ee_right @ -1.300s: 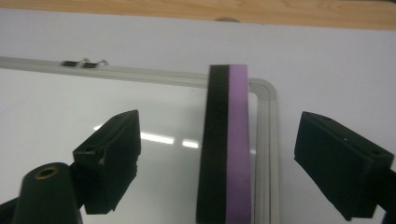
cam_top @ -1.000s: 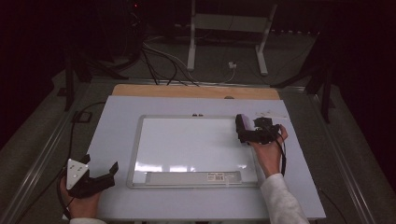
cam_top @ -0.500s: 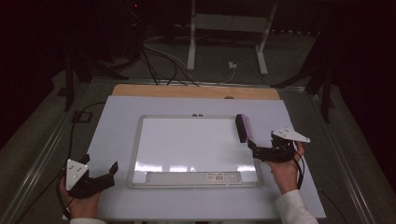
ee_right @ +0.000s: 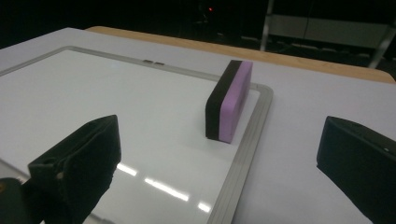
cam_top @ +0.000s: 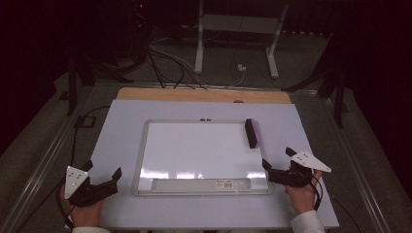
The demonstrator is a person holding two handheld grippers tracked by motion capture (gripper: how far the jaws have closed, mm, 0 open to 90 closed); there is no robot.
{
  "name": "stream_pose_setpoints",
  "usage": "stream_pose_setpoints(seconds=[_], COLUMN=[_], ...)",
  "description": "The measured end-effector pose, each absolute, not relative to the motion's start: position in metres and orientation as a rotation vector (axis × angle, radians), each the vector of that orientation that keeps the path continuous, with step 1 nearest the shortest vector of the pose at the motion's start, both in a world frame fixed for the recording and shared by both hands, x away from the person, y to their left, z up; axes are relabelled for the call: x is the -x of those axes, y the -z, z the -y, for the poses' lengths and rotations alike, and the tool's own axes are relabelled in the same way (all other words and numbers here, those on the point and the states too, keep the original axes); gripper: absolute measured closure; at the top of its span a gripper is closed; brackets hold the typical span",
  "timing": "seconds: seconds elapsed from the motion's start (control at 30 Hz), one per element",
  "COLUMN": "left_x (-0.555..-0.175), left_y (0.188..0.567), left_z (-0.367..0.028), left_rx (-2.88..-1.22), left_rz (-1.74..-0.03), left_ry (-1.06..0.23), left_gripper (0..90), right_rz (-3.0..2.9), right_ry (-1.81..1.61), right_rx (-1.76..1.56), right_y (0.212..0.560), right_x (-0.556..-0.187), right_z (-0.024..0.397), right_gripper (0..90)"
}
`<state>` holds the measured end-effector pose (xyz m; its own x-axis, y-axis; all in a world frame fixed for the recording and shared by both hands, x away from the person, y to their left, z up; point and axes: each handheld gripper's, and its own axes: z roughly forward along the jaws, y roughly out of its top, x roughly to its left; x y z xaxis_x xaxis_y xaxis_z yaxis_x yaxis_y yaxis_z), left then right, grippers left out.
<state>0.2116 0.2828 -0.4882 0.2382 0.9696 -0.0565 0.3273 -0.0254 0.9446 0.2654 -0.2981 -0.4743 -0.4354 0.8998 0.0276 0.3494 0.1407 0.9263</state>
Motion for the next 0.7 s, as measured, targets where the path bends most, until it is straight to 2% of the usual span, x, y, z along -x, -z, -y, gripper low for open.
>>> stream_pose_setpoints(seconds=[0.43,0.7], left_x=[-0.209,-0.212], left_y=[0.481,0.484], left_z=[-0.283,-0.282], left_rx=[-1.489,-1.491], left_rz=[-1.219,-1.25], left_ry=[-0.837,-0.829], left_gripper=[0.6,0.6], right_rz=[-1.817,-1.816], right_ry=[-1.317,-1.3], right_rx=[-1.165,-1.162], right_y=[0.483,0.486], right_x=[-0.249,-0.248], right_z=[0.308,0.31], right_gripper=[0.7,0.7])
